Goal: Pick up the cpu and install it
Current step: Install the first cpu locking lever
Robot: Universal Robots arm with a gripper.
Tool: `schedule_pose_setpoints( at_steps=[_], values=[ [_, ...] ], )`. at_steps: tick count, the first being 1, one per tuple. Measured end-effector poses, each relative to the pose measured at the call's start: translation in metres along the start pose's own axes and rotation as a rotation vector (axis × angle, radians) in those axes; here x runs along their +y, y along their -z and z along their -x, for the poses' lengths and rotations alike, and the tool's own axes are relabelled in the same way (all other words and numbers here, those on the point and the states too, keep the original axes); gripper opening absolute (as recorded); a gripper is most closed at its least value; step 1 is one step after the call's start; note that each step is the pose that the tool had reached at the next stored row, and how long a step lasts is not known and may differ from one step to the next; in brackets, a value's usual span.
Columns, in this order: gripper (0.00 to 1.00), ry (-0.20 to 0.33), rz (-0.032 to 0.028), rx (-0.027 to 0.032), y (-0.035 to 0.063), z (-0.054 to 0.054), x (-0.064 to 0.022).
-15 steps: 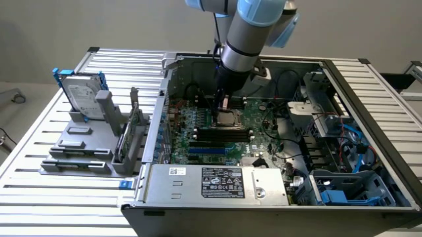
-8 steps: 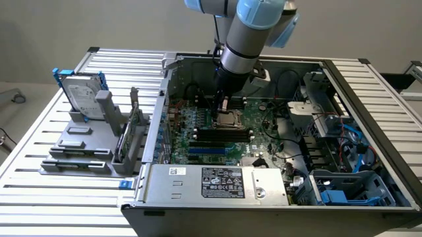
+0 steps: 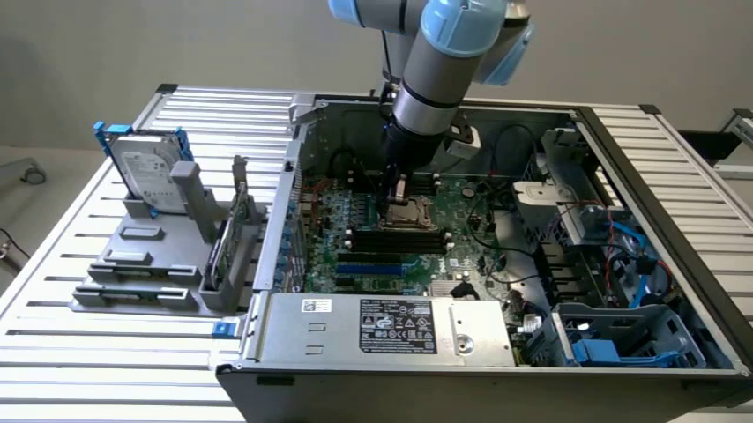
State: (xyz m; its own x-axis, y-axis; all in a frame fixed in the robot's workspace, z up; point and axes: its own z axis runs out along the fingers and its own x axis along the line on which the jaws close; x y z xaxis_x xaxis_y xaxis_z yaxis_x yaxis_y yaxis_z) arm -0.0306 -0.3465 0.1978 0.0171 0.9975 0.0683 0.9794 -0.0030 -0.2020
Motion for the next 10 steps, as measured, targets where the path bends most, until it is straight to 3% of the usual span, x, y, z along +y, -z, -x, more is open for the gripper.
schedule_pose_setpoints(
  at_steps=[10],
  values=[
    [0.11,0.001,0.0009,0.0026,0.0001,-0.0008,-0.0004]
  ],
)
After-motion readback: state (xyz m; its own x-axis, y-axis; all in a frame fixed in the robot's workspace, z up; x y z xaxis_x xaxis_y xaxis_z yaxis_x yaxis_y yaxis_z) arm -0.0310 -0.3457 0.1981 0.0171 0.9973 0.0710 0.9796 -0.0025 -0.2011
